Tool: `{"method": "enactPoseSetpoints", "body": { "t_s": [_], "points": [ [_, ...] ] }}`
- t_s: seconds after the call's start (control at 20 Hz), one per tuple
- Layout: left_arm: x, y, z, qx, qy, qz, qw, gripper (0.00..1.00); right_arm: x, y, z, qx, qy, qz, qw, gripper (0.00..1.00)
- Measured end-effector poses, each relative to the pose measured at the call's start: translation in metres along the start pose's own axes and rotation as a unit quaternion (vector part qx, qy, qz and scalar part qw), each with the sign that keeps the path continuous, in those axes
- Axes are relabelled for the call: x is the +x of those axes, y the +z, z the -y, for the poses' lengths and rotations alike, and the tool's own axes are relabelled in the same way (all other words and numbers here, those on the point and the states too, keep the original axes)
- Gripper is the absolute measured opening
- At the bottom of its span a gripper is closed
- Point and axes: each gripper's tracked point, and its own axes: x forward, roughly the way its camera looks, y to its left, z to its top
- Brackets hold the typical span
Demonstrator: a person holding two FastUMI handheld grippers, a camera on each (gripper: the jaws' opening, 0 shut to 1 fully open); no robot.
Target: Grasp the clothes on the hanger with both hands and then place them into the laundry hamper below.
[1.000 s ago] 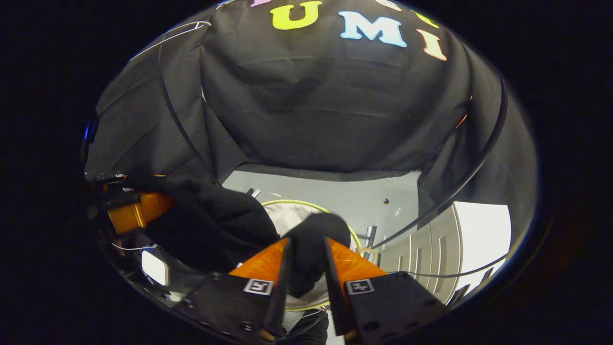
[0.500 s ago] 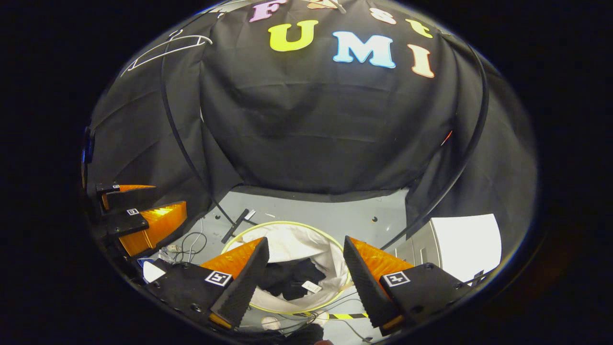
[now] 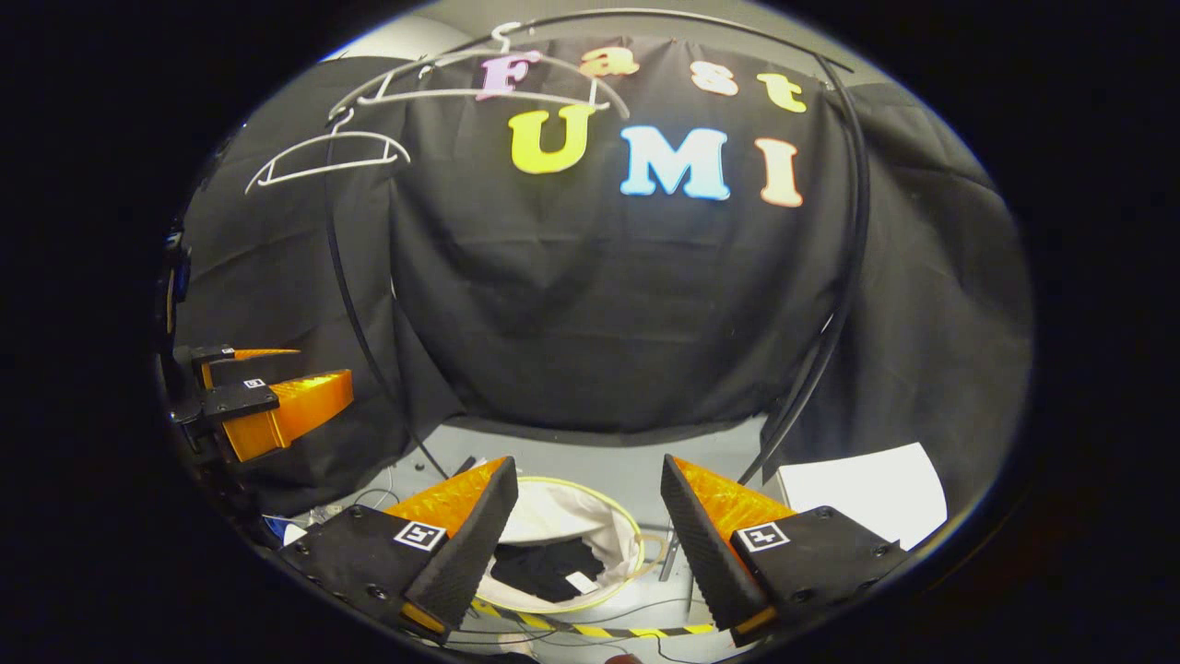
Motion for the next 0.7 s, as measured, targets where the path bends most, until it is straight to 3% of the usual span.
{"method": "enactPoseSetpoints", "body": {
  "t_s": [0.25, 0.7],
  "points": [
    [-0.056, 0.062, 0.01, -0.001, 0.005, 0.063, 0.998, 0.96, -0.054, 0.051, 0.03, 0.009, -0.009, 0.073, 0.997, 0.97],
    [-0.164, 0.147, 0.024, -0.001, 0.021, 0.159, 0.987, 0.95, -0.148, 0.104, 0.087, 0.003, -0.044, 0.17, 0.984, 0.97]
  ]
}}
